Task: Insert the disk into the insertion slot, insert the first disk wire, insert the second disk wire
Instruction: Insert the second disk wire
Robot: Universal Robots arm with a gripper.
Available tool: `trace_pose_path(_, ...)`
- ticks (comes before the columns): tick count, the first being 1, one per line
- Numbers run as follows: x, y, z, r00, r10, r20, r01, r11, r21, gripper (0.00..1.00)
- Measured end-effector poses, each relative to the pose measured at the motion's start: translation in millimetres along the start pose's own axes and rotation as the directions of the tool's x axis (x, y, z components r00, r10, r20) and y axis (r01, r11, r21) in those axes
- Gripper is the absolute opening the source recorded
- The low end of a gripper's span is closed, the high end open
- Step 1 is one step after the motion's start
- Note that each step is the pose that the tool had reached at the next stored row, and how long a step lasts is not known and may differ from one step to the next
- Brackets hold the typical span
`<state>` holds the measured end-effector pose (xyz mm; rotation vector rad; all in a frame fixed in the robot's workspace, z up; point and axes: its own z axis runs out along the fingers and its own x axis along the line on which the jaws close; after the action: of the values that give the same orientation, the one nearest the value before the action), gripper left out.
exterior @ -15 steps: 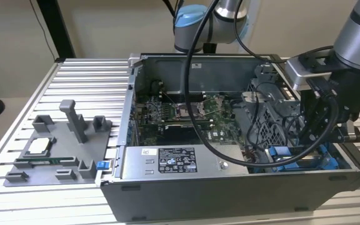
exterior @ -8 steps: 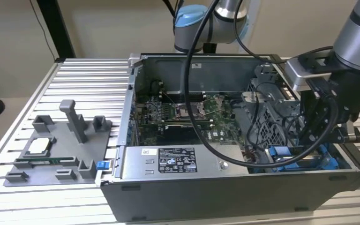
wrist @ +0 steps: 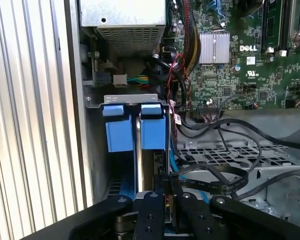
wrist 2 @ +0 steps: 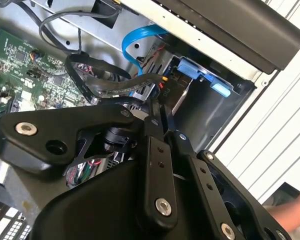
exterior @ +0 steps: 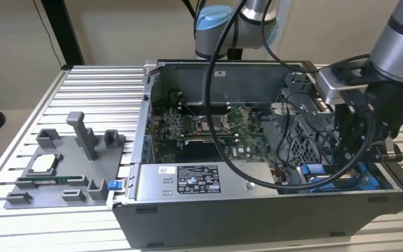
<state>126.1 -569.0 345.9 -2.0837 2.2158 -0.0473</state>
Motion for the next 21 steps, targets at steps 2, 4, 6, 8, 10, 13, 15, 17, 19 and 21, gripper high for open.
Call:
trace_pose_path(2, 0.1, 0.5, 0.8, 1.0000, 0.000, -0.0001, 0.000, 1.0000, 0.0016, 0.00)
trace_pose_path(4, 0.1, 1.0, 1.4, 1.0000, 0.000, 0.0000, 0.000, 1.0000, 0.0043, 0.00)
trace_pose_path(6, 0.2, 1.2, 2.2, 1.0000, 0.000, 0.0002, 0.000, 1.0000, 0.0073, 0.00)
trace_pose_path(8, 0.2, 1.4, 3.1, 1.0000, 0.000, 0.0005, 0.000, 0.9999, 0.0112, 0.00)
trace_pose_path(10, 0.3, 1.6, 3.6, 1.0000, -0.001, 0.0005, 0.001, 0.9999, 0.0130, 0.00)
trace_pose_path(13, 0.3, 2.0, 4.5, 1.0000, -0.001, 0.0000, 0.001, 0.9999, 0.0141, 0.00)
trace_pose_path(15, 0.4, 2.3, 5.1, 1.0000, -0.001, -0.0013, 0.001, 0.9999, 0.0146, 0.00)
trace_pose_path(17, 0.4, 2.6, 5.9, 1.0000, -0.001, -0.0024, 0.001, 0.9999, 0.0150, 0.00)
trace_pose_path(19, 0.6, 3.1, 7.2, 1.0000, -0.001, -0.0038, 0.001, 0.9999, 0.0153, 0.00)
trace_pose_path(21, 0.7, 3.8, 9.3, 1.0000, -0.001, -0.0054, 0.001, 0.9999, 0.0156, 0.00)
